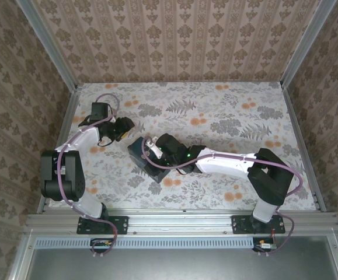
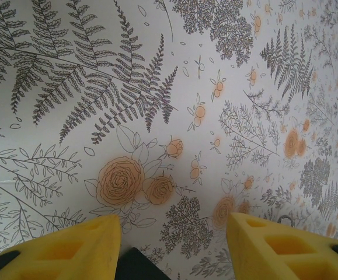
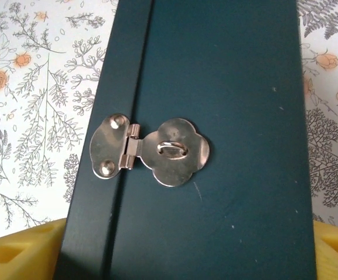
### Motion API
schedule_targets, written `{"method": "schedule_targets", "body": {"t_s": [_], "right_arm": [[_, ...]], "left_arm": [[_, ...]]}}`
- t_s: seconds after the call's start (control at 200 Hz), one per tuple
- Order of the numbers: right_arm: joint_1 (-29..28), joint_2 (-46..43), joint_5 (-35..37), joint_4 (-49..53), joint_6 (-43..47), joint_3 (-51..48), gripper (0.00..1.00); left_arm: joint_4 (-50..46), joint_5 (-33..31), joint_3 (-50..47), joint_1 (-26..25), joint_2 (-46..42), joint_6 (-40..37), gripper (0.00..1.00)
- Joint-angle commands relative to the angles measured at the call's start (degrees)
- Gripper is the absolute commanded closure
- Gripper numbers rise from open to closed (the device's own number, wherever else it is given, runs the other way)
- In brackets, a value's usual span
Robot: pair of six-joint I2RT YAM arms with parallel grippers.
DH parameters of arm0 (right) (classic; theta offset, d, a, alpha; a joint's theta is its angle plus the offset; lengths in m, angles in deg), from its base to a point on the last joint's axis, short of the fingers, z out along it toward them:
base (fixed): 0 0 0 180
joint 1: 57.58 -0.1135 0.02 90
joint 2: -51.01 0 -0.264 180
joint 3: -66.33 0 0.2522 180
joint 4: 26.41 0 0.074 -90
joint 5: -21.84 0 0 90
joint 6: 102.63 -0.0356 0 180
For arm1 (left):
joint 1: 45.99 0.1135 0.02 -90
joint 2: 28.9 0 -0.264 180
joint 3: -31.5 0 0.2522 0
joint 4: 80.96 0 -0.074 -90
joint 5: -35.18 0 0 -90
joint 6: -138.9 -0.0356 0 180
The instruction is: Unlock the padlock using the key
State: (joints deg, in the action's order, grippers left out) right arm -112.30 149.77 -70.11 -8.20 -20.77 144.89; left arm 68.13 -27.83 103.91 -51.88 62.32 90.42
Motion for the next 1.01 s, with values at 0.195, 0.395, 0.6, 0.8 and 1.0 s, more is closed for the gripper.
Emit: {"method": "schedule_targets", "body": {"t_s": [0.195,0.395,0.6,0.8,1.0], "right_arm": [[8.6,-1.0,-9.2,-16.6,-19.5,-9.6,0.28],[17.3,2.5,-14.3,-35.5,-37.8,-18.8,0.25],[21.7,14.2,-16.6,-58.0,-55.4,-23.8,0.21],[21.3,16.7,-13.6,-58.0,-54.2,-23.4,0.11],[21.5,7.2,-8.7,-38.6,-41.4,-21.1,0.00]], "left_arm": [[0.1,0.2,-0.2,0.7,-4.7,-0.4,0.47],[-0.4,1.2,0.9,0.5,-6.6,0.1,0.48],[-1.3,1.2,2.3,-0.1,-8.5,0.2,0.47],[-2.9,0.7,3.6,-0.2,-10.3,-0.6,0.47],[-4.1,-0.5,4.7,-0.3,-10.7,-2.2,0.47]]}}
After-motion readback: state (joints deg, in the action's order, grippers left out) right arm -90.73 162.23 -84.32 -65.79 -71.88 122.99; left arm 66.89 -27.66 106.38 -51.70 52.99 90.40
